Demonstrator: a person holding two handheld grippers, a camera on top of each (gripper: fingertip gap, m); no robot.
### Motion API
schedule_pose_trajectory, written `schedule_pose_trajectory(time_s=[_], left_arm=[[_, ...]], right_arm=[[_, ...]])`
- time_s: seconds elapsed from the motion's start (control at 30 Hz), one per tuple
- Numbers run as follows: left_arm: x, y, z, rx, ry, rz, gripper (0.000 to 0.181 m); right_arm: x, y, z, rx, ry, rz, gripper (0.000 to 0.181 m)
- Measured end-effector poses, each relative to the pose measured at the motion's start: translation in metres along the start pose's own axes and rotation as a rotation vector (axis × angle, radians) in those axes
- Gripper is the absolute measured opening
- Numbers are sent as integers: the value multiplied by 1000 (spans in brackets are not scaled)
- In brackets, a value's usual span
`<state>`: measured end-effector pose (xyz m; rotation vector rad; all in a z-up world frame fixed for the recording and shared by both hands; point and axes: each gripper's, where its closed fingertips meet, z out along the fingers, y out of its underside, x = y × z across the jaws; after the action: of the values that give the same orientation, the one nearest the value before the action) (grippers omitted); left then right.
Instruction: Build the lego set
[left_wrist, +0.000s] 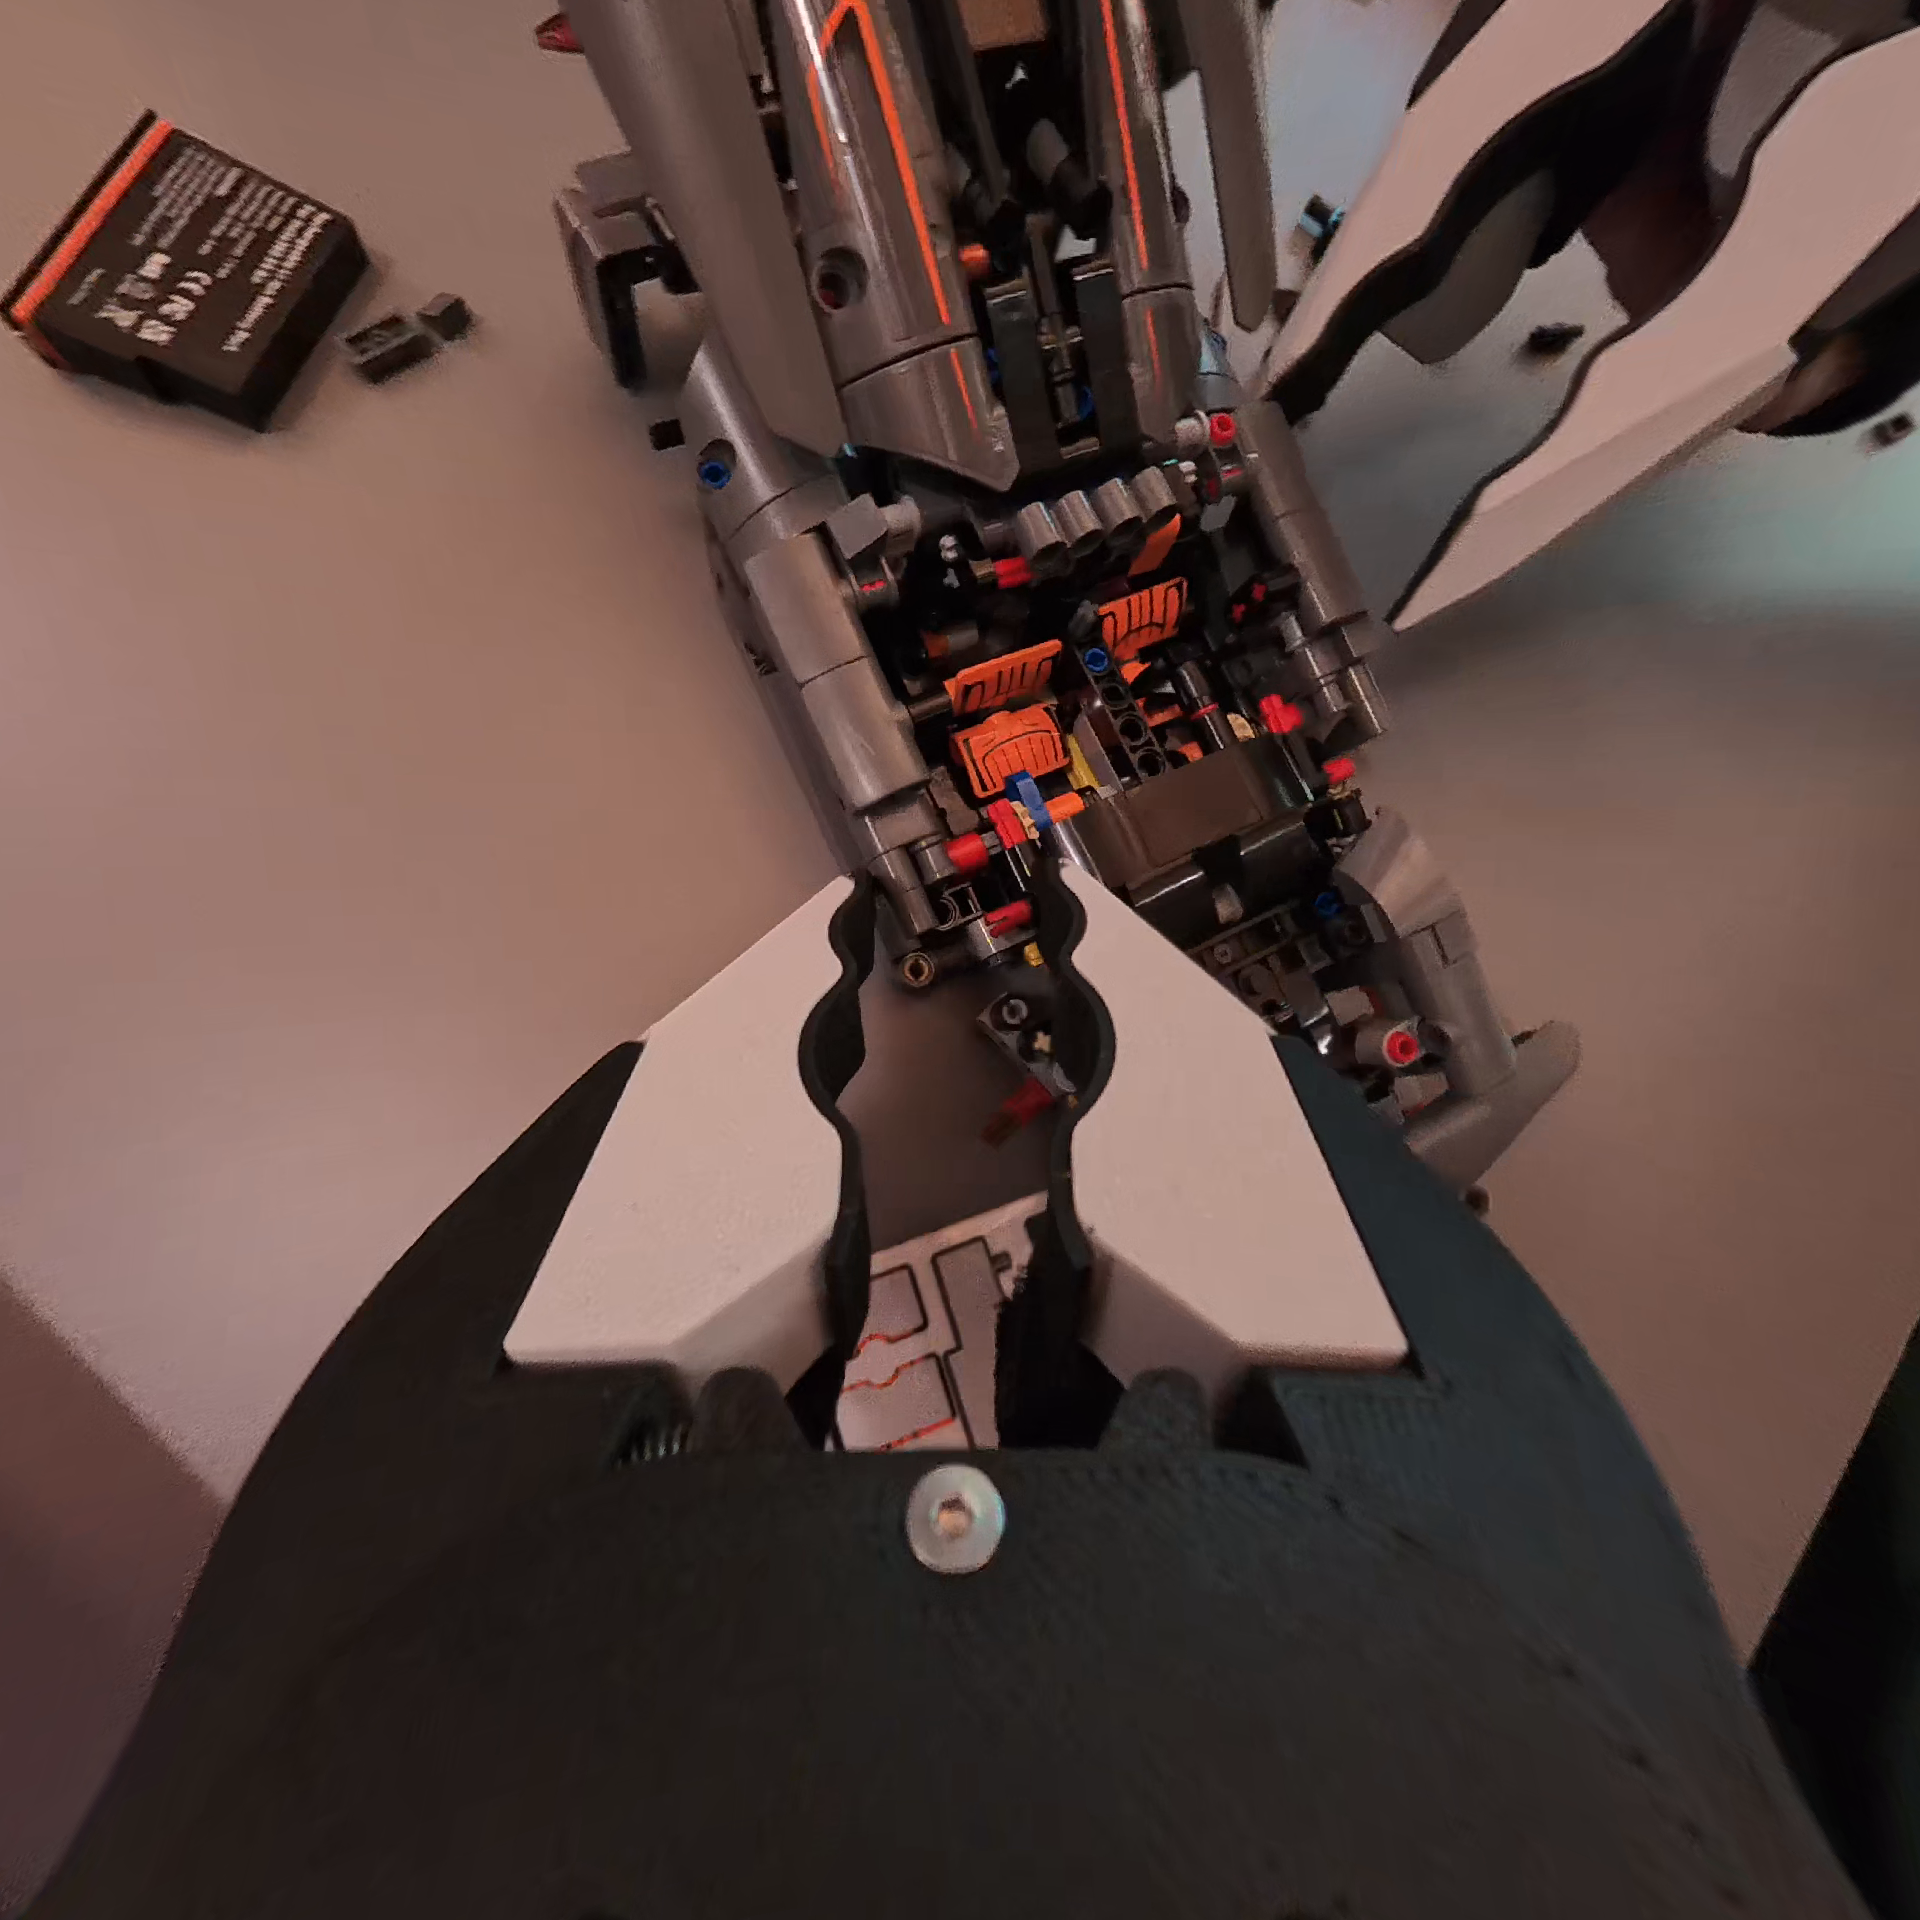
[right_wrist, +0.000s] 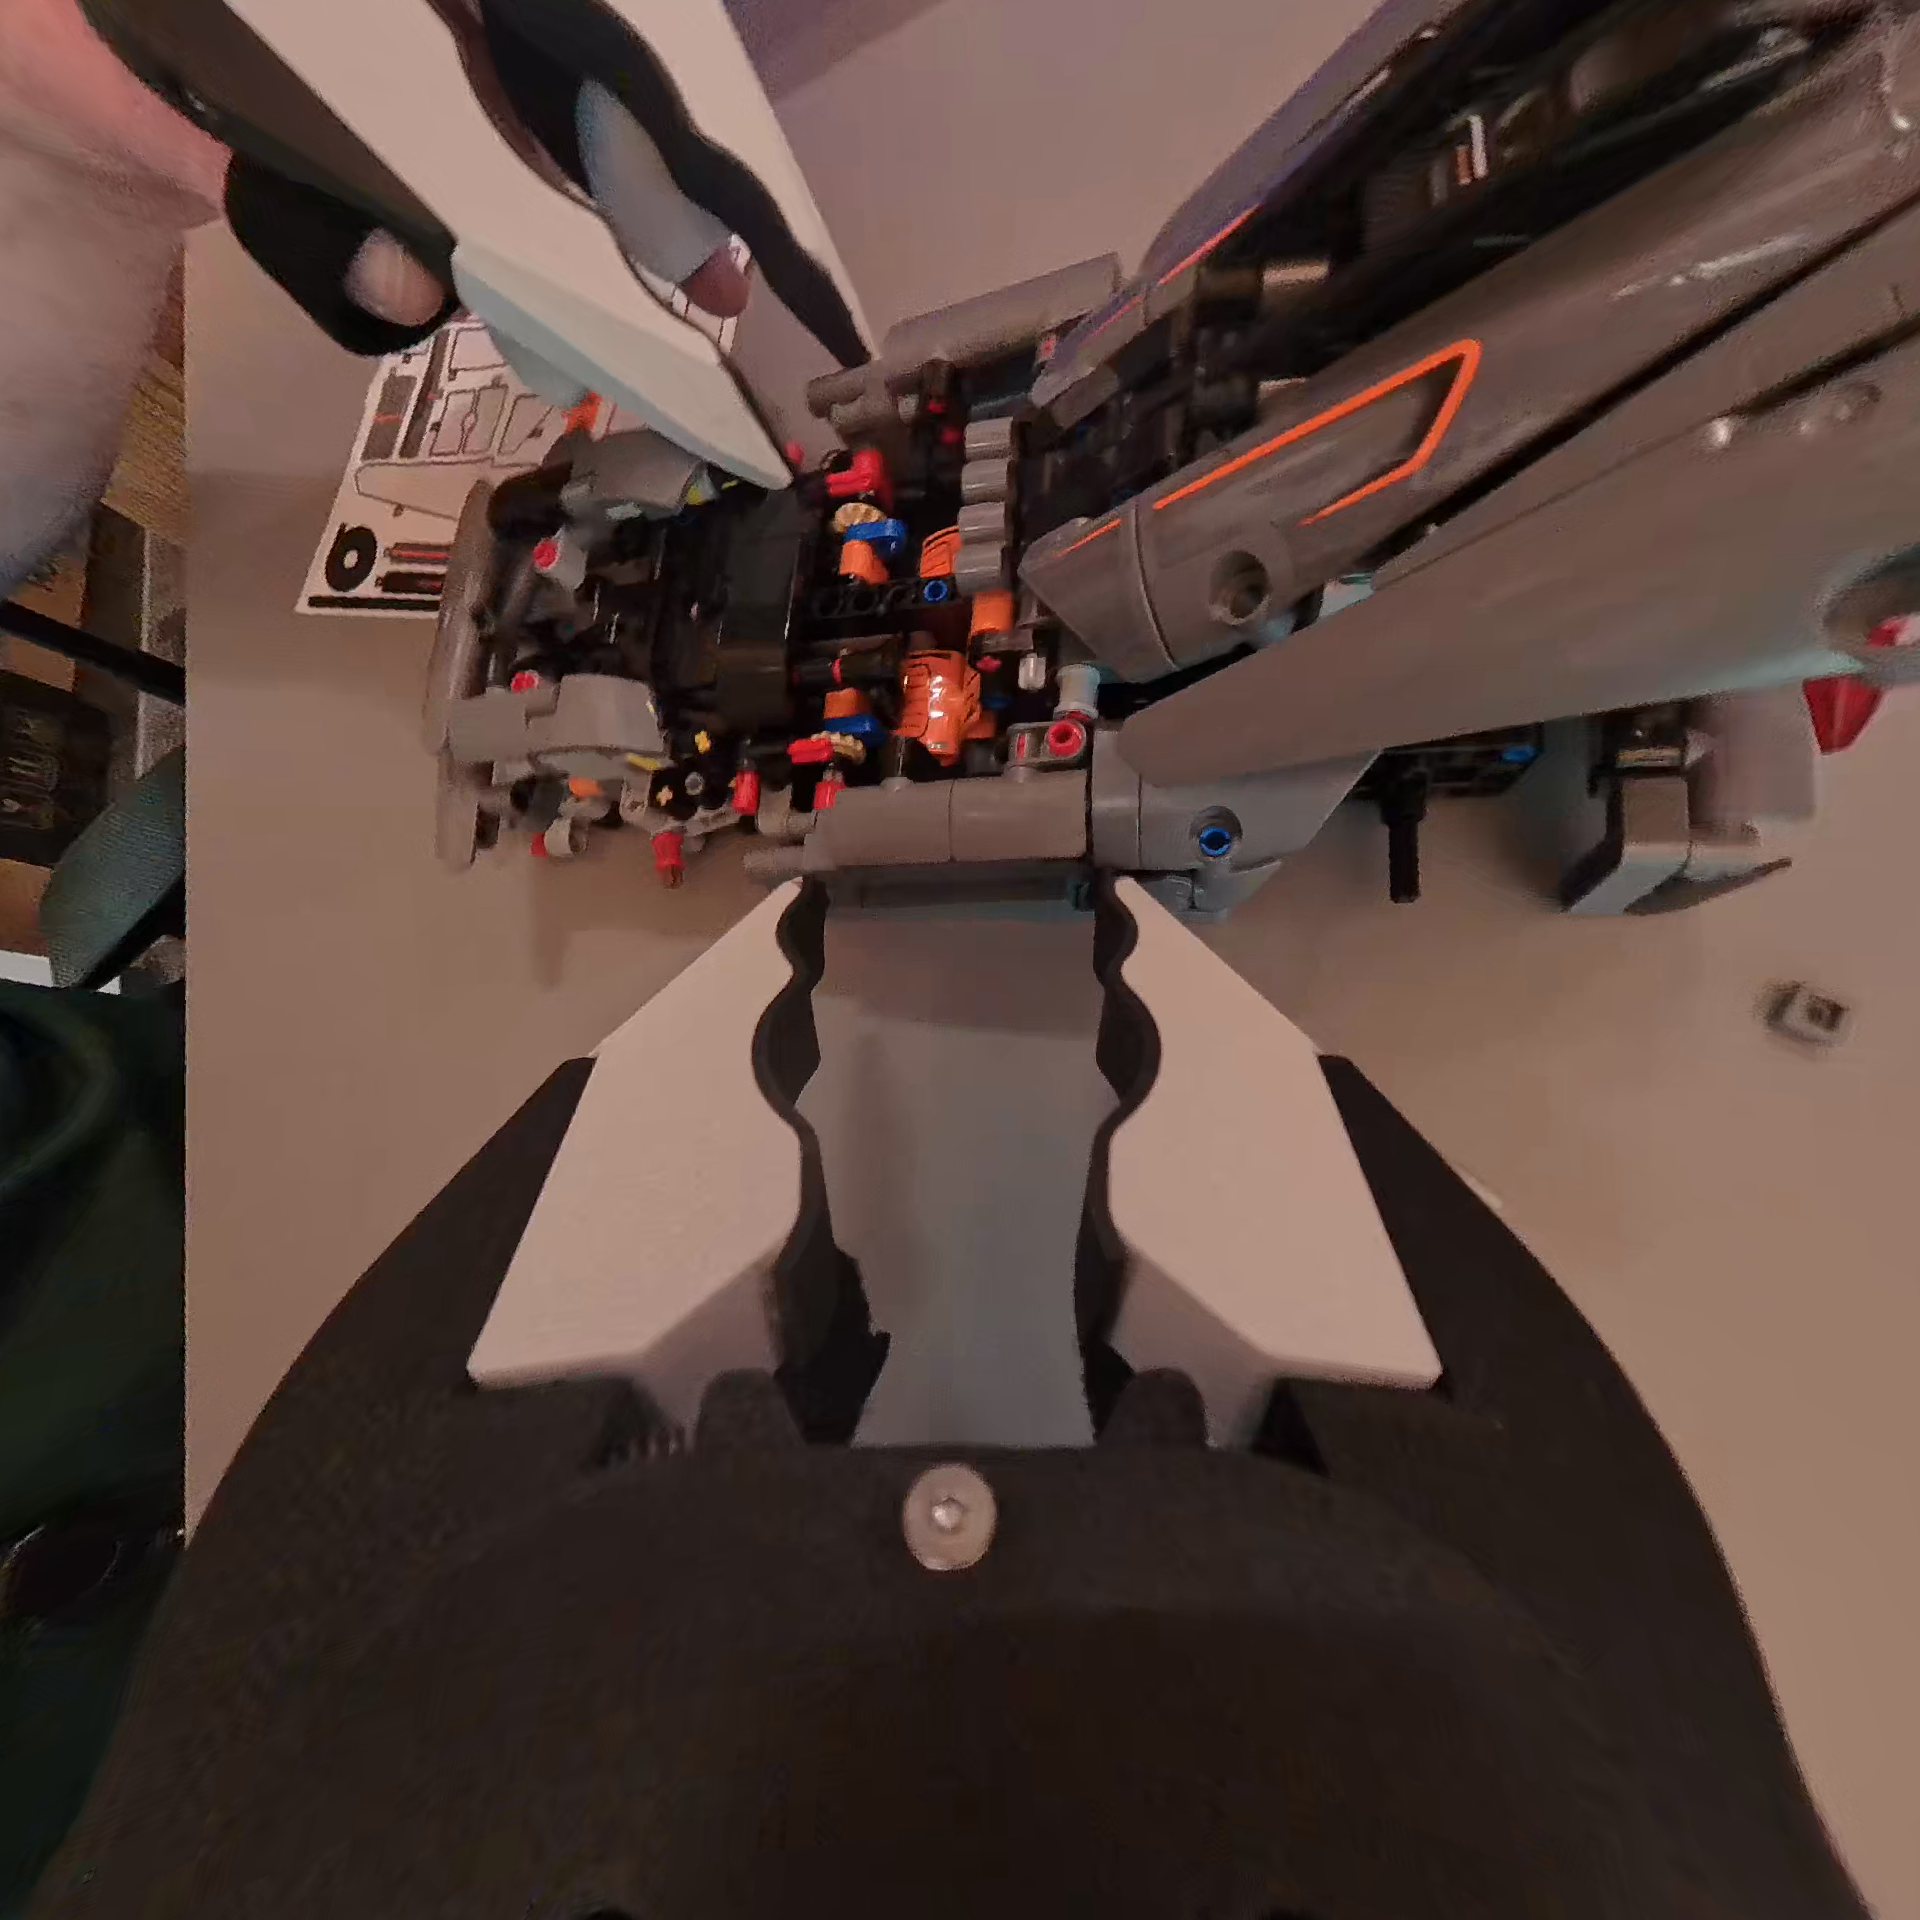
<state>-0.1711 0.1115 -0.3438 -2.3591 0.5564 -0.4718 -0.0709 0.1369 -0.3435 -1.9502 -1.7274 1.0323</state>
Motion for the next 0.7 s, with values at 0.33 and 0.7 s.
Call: schedule_pose_trajectory(time_s=[0.33, 0.7], left_arm=[[24, -8, 6, -1, -53, 97, 41], [22, 86, -37, -103, -307, 188, 38]], right_arm=[[21, 19, -34, -19, 35, 16, 55], [-105, -52, -11, -22, -50, -389, 61]])
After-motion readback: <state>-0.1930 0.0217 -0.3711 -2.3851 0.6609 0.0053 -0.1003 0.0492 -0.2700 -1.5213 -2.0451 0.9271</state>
